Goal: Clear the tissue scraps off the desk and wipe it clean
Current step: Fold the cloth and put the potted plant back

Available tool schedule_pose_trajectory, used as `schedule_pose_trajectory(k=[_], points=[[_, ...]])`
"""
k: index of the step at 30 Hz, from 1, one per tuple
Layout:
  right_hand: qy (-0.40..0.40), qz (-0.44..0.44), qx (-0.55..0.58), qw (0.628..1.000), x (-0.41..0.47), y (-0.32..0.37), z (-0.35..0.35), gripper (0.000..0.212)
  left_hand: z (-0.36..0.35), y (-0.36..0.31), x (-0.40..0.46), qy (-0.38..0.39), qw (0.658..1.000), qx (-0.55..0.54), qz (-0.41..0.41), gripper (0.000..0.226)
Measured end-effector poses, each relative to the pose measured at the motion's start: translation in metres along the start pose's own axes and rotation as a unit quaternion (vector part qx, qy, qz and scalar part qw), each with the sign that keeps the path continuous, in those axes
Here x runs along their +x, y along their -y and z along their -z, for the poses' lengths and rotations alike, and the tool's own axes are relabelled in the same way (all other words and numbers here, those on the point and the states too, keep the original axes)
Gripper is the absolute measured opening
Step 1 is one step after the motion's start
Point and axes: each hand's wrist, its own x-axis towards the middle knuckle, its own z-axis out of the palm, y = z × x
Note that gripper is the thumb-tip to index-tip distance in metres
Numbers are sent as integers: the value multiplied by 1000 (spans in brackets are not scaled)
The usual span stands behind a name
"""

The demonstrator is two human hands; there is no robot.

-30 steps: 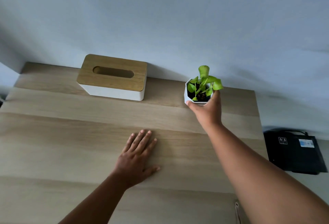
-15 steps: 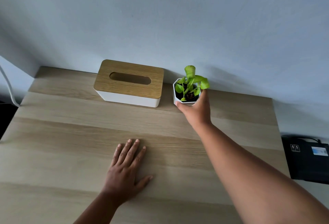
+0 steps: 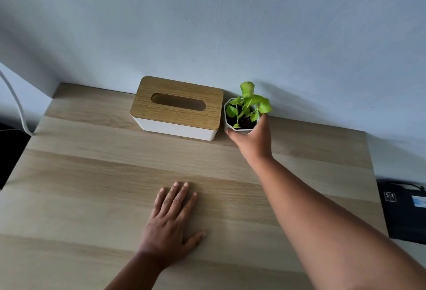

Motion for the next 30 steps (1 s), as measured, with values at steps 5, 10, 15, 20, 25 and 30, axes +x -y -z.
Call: schedule_pose_trajectory(k=[5,10,15,20,25,30], points=[[2,-2,-1,1000,2,3,-5,81,-1,0,0,2,1000,2,0,96],[2,-6,-3,1000,1,3,-5,81,-3,1,-1,7,1000,4,-2,97],[5,-10,-3,1000,0,5,-7,80,-2,1,0,11,1000,8,1,97],[4,-5,2,1000,-1,6,-7,83,0,0,0,18,1000,12,2,95],[9,-1,15,1000,0,7,-5,87,3,-2,1,21,1000,21,3,95],[11,13,22,1000,-1,10,-1,87,4,-2,2,19,1000,21,3,94]])
